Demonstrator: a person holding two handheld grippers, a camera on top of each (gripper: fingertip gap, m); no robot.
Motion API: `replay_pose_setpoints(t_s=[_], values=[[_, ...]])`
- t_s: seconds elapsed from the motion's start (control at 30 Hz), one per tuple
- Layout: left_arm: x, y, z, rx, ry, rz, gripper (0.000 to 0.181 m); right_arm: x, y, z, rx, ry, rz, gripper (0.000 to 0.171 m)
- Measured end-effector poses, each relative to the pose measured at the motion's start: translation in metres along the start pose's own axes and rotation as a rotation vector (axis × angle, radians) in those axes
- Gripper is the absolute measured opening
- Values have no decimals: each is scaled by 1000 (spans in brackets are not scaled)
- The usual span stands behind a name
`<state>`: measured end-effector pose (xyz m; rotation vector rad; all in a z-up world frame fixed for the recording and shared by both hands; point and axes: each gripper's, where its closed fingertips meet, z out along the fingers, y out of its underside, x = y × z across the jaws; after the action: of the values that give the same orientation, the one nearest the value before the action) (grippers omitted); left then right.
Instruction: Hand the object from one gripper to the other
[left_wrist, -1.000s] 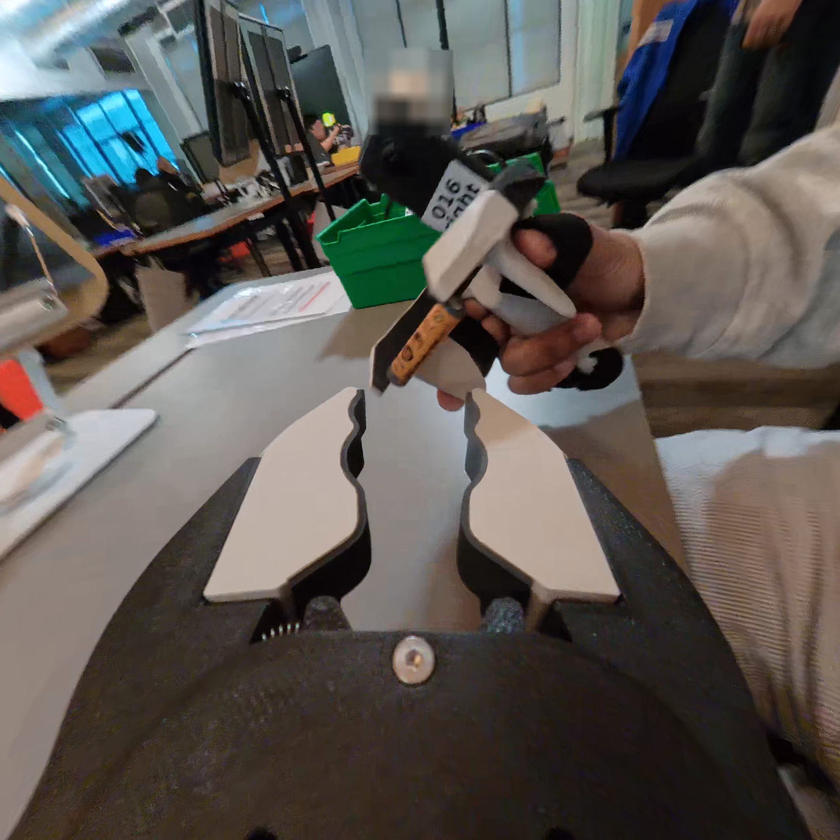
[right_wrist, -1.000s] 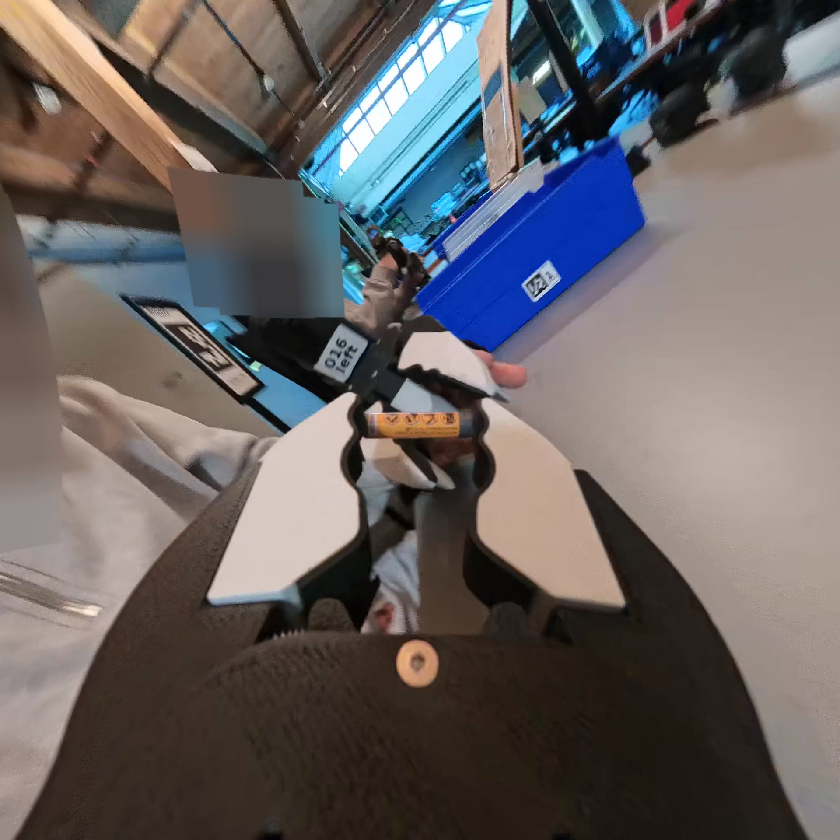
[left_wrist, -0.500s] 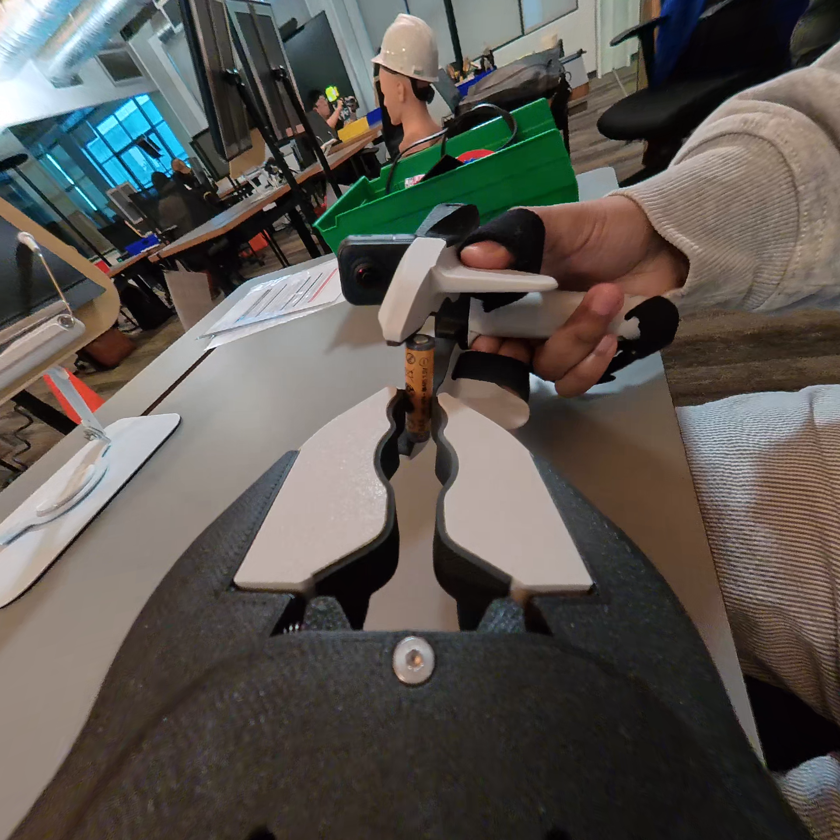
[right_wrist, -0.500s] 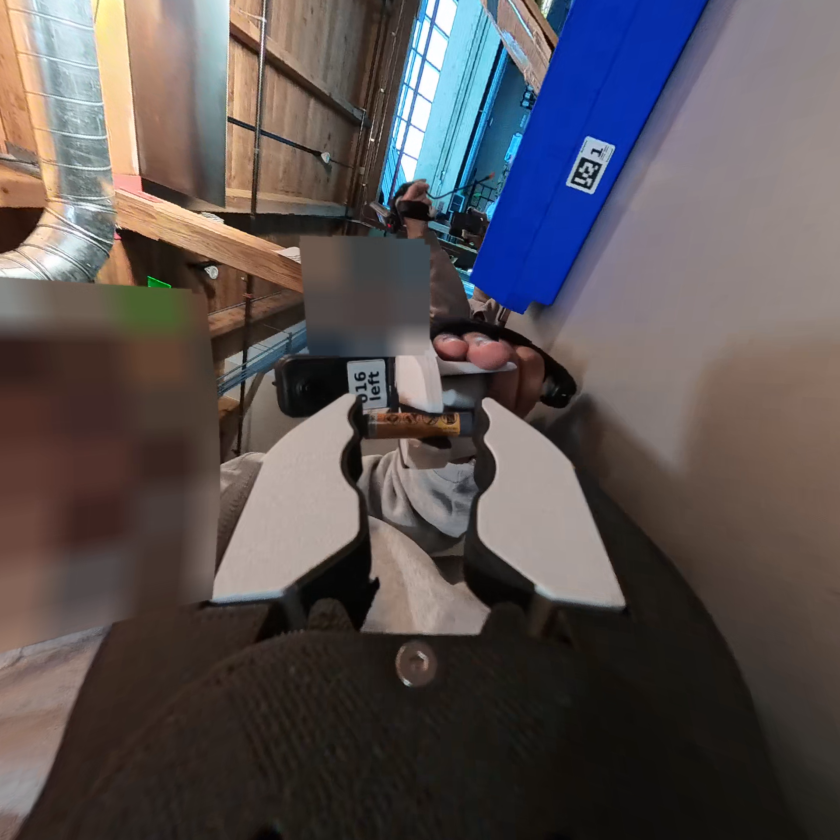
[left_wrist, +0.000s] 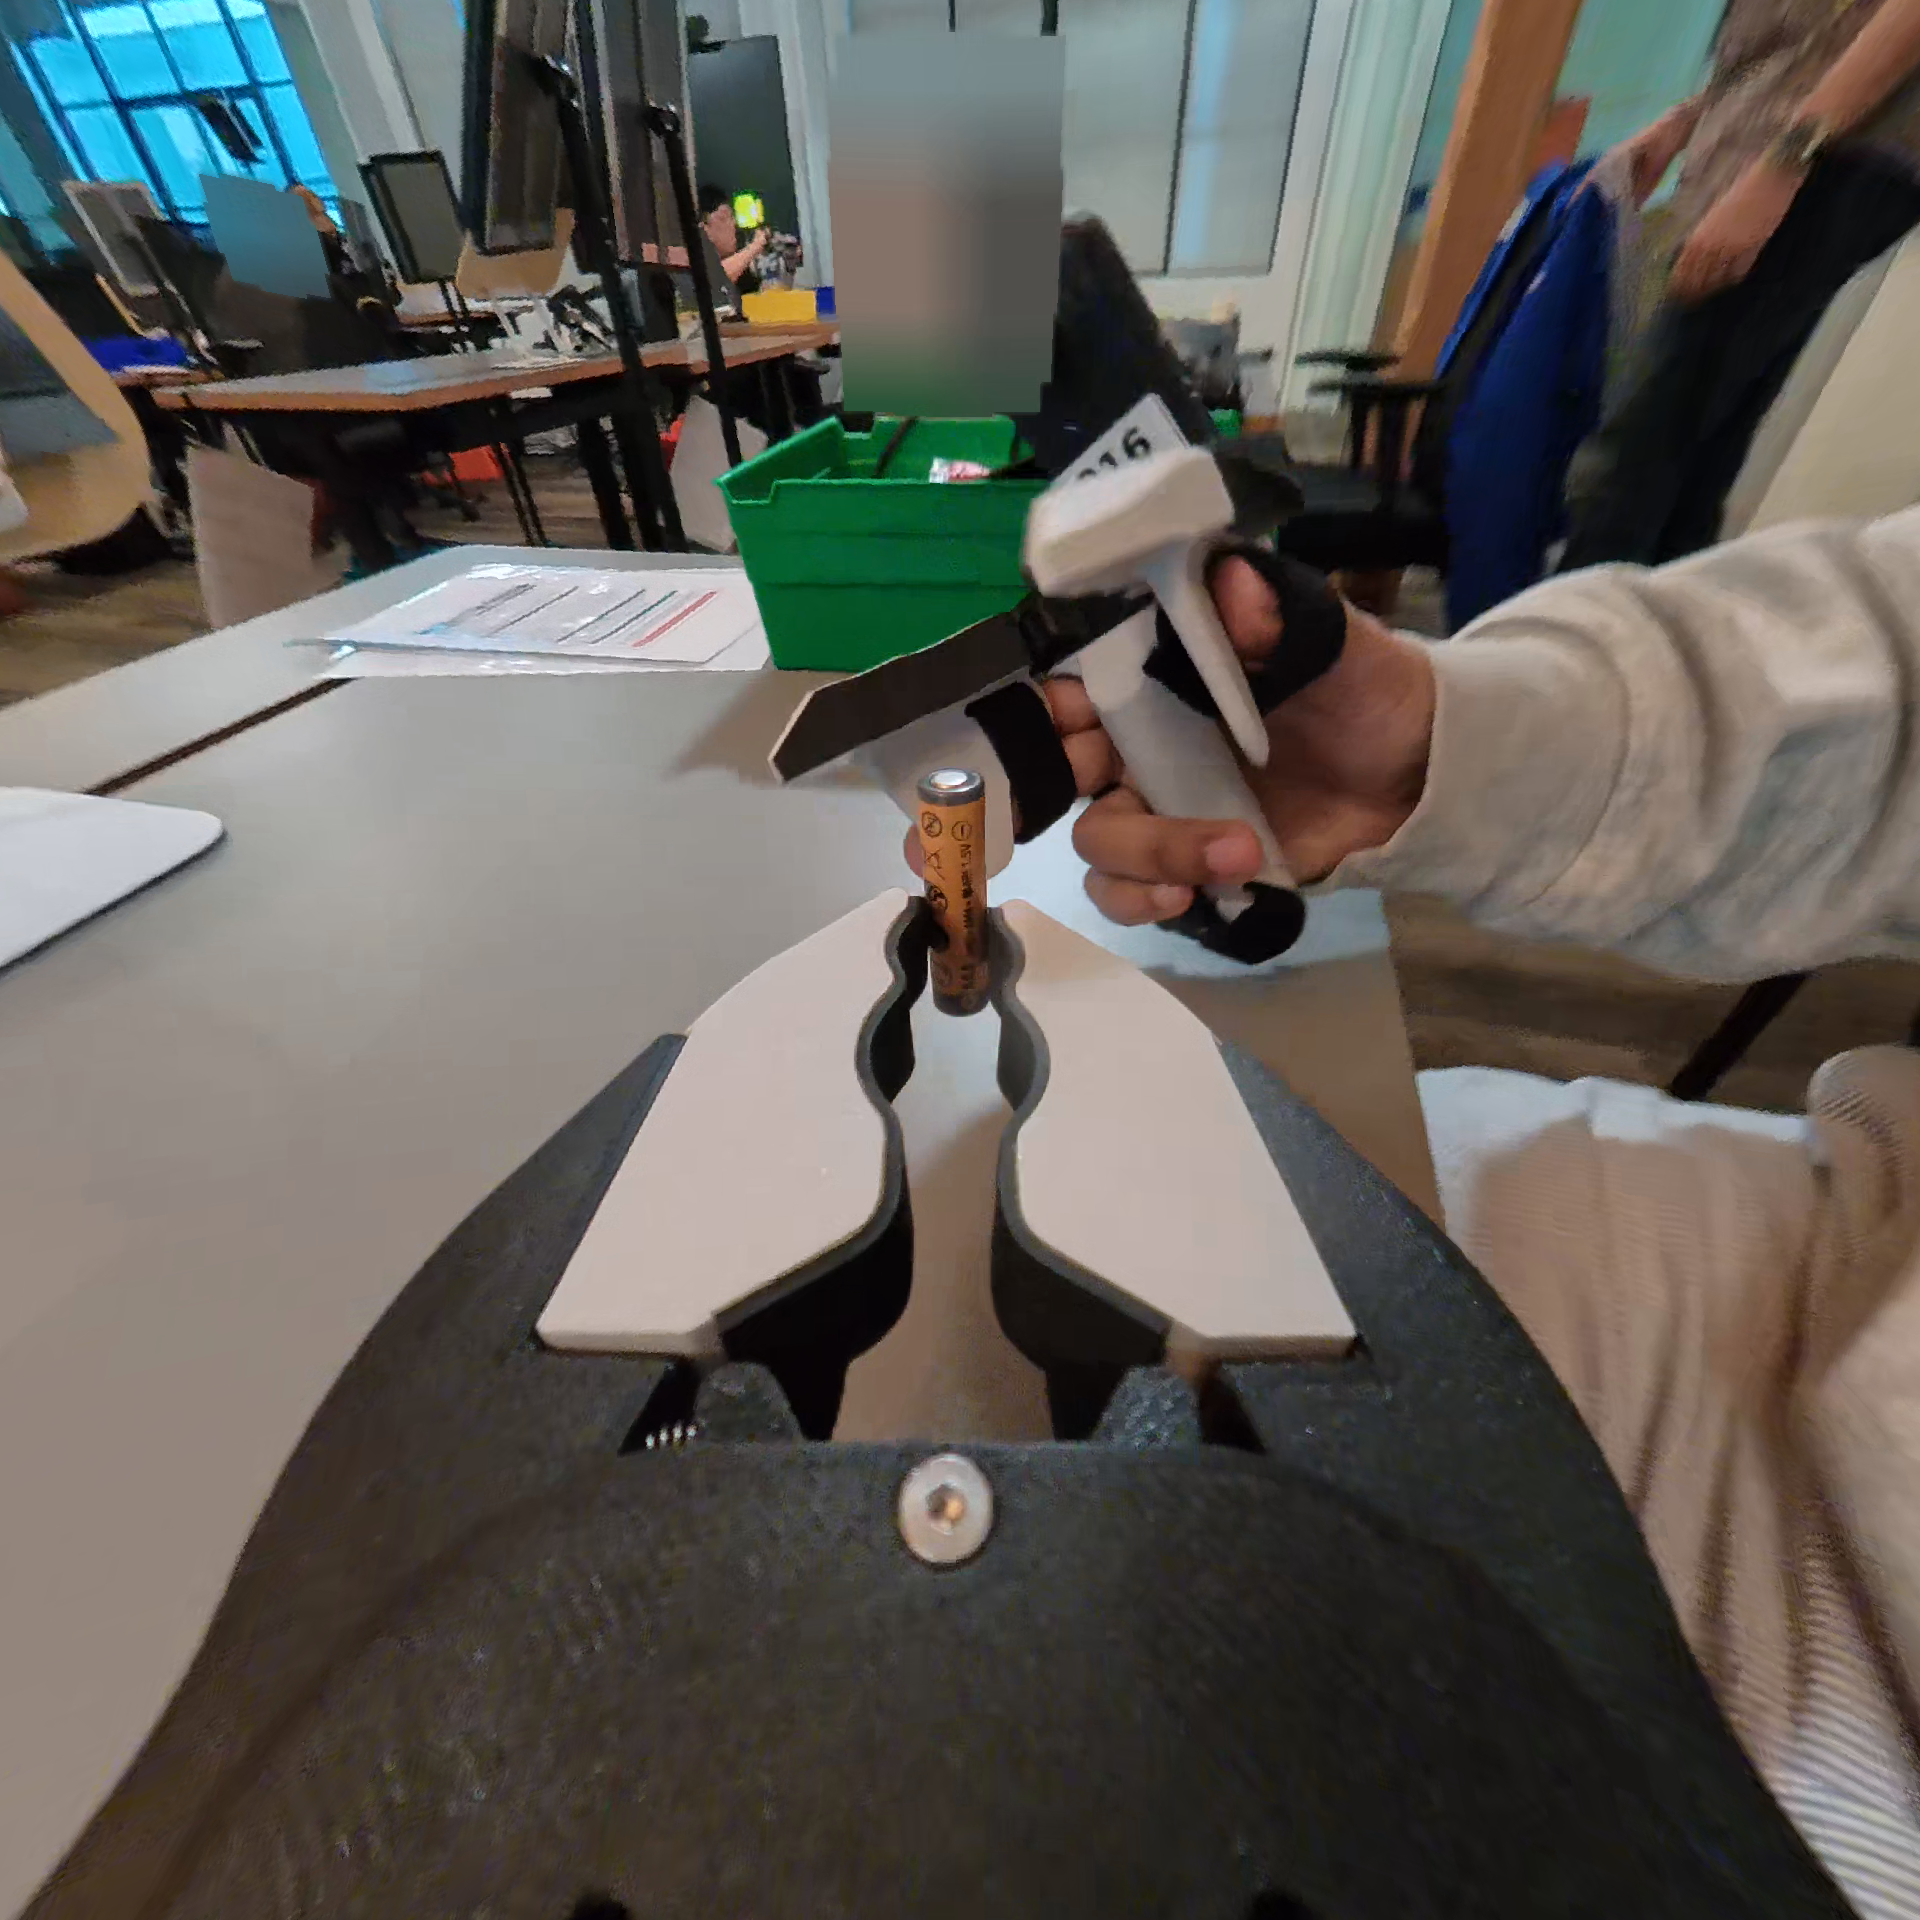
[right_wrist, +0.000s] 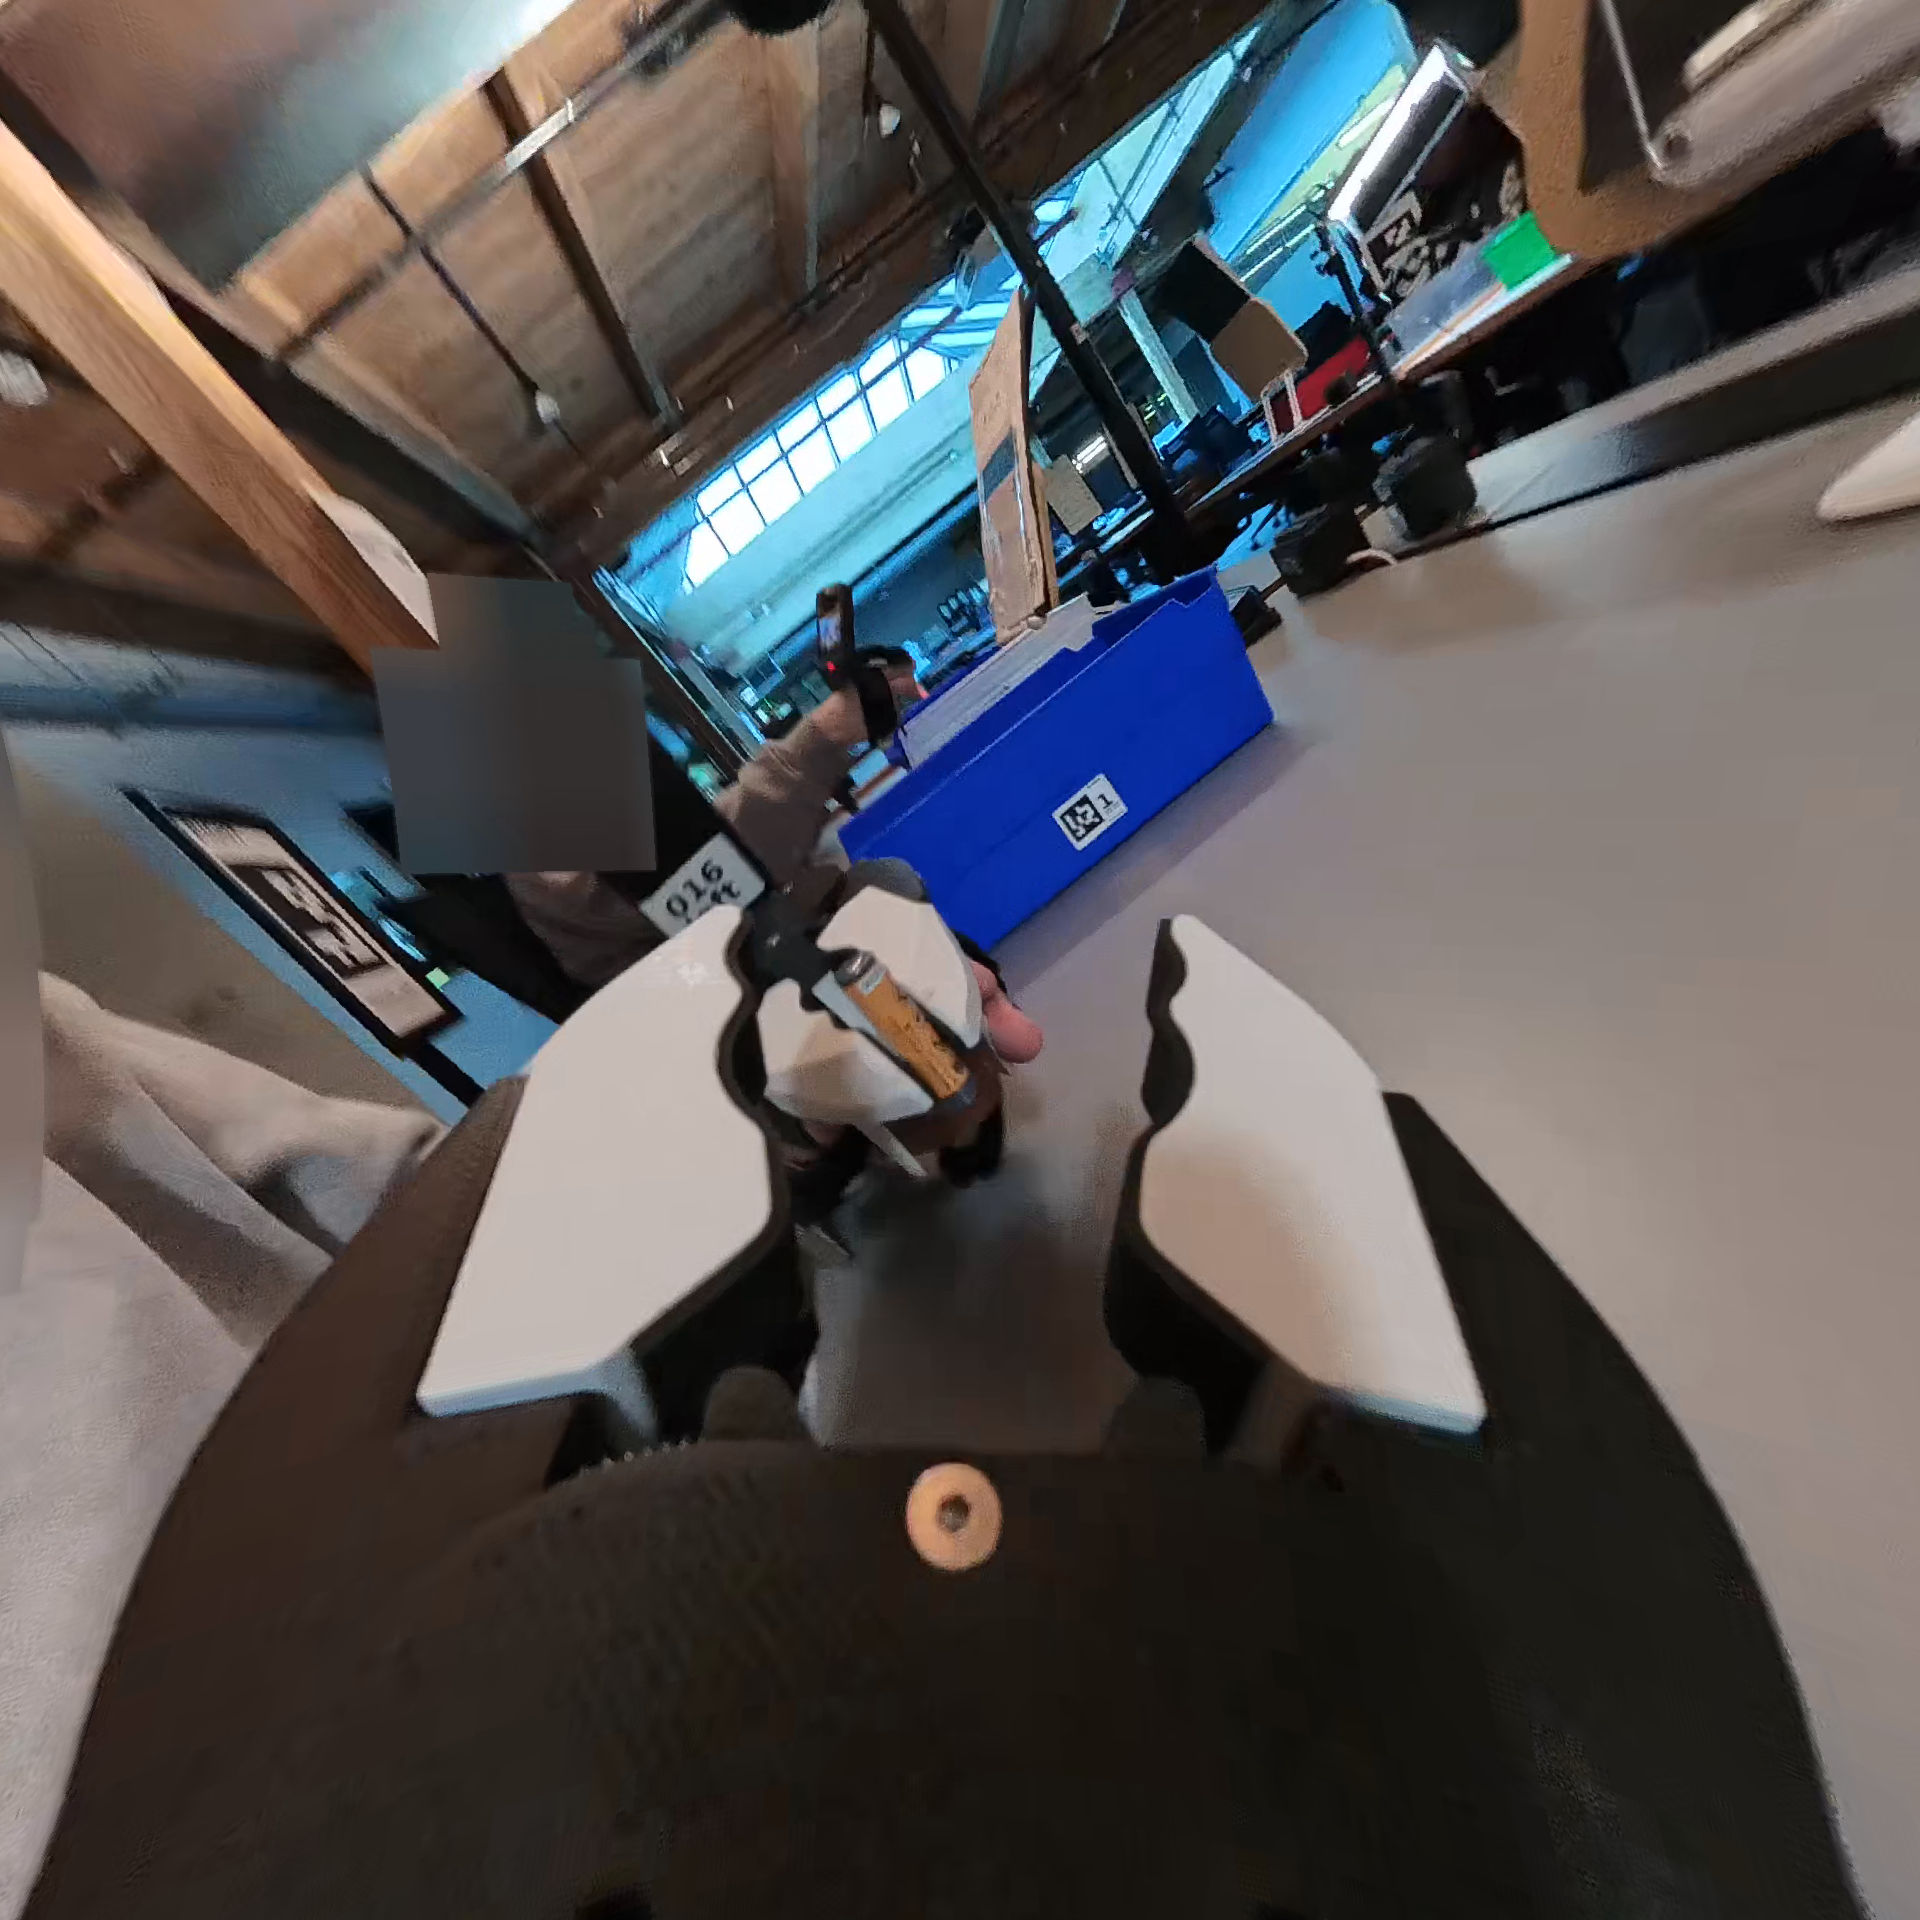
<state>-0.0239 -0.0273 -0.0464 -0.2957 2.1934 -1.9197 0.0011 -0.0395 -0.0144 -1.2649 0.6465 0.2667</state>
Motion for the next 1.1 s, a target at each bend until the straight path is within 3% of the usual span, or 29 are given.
replay_pose_setpoints(t_s=[0.03, 0.23, 0.4, 0.77, 1.1], values=[[0, -2, -1, 14, 12, -33, 10, -4, 2, 1, -15, 4, -61, 68], [4, -7, -3, 48, 73, -113, 10, -26, 20, 8, -148, -7, -389, 32], [14, -8, -1, 56, 132, -126, 10, -28, 24, 10, -159, 34, -573, 29], [23, -6, 1, 44, 168, -111, 10, -34, 31, 12, -192, -12, -597, 12], [23, -7, 1, 55, 156, -96, 10, -34, 31, 12, -192, -3, -600, 10]])
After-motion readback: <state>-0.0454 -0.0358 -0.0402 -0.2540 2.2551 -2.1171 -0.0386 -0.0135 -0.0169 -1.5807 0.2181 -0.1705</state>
